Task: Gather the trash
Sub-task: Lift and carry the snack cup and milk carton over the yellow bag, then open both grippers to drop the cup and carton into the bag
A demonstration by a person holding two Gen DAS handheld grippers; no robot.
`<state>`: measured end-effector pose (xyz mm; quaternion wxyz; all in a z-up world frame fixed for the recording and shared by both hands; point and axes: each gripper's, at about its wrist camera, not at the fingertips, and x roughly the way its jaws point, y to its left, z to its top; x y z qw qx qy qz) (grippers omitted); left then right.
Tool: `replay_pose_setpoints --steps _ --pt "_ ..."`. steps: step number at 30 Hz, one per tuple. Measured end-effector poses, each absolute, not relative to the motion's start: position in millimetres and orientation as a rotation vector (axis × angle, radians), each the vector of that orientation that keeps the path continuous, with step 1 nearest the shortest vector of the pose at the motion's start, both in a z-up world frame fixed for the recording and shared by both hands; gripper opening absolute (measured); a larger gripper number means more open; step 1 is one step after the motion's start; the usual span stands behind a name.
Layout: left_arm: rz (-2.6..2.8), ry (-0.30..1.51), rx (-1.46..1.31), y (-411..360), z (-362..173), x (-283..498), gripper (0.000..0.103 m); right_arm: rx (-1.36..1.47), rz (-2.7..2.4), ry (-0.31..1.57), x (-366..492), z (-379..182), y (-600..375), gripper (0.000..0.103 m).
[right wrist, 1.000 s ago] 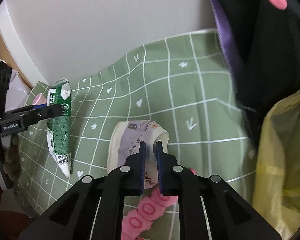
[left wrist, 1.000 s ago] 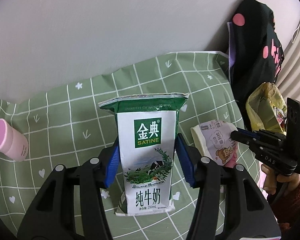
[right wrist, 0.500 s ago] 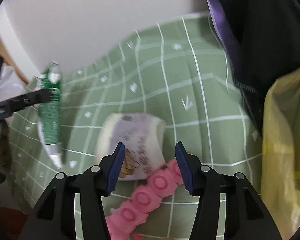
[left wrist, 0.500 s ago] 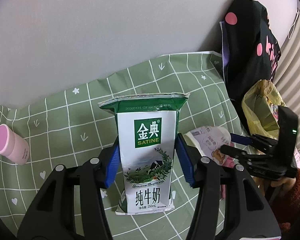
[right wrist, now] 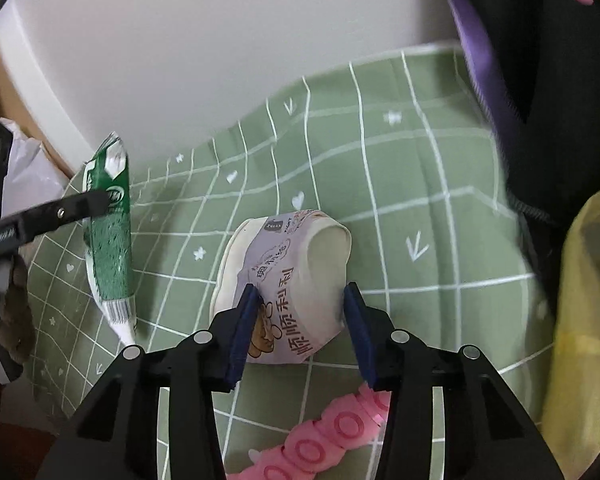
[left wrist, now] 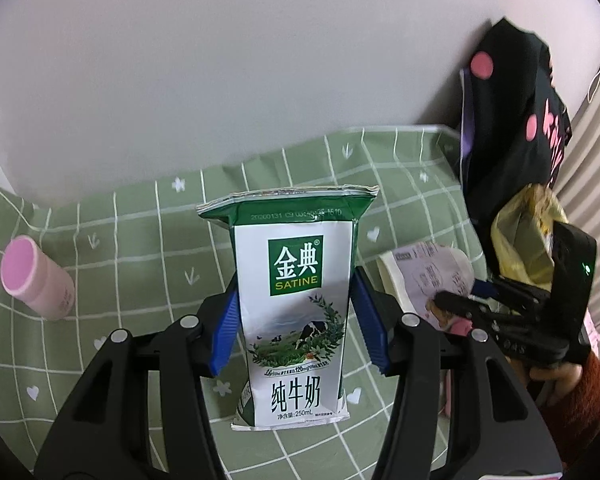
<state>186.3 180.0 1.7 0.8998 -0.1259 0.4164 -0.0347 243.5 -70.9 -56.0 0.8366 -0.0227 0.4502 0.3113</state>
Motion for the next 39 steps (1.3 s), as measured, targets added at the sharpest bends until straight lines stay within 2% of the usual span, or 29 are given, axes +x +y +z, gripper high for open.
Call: replay_pose_setpoints --steps 10,15,21,27,29,34,39 --pt "-0.215 0.646 -0.270 136 81 204 0.050 -0.120 0.440 0.710 219 34 -132 0.042" --pt "-0.382 0.522 -0.317 74 125 225 0.050 -0.139 0.261 0.598 196 76 -195 0.042" --pt "-0.581 0.492 -0.285 -25 144 248 0.050 -0.099 0.013 0.557 174 101 -294 0.042" --pt "-0.723 0.485 -0.229 -121 127 270 0.050 -0.027 -0.124 0.566 157 102 -368 0.042" --pt "-0.749 0.530 -0.229 -147 111 282 0.050 -0.045 -0.133 0.579 156 98 -378 0.042" --pt "-0.740 0.785 -0.119 -188 51 318 0.050 -0.081 -0.070 0.629 175 77 -385 0.042" --pt "-0.731 0.845 -0.040 -197 24 326 0.050 -0.154 0.038 0.695 201 48 -364 0.042"
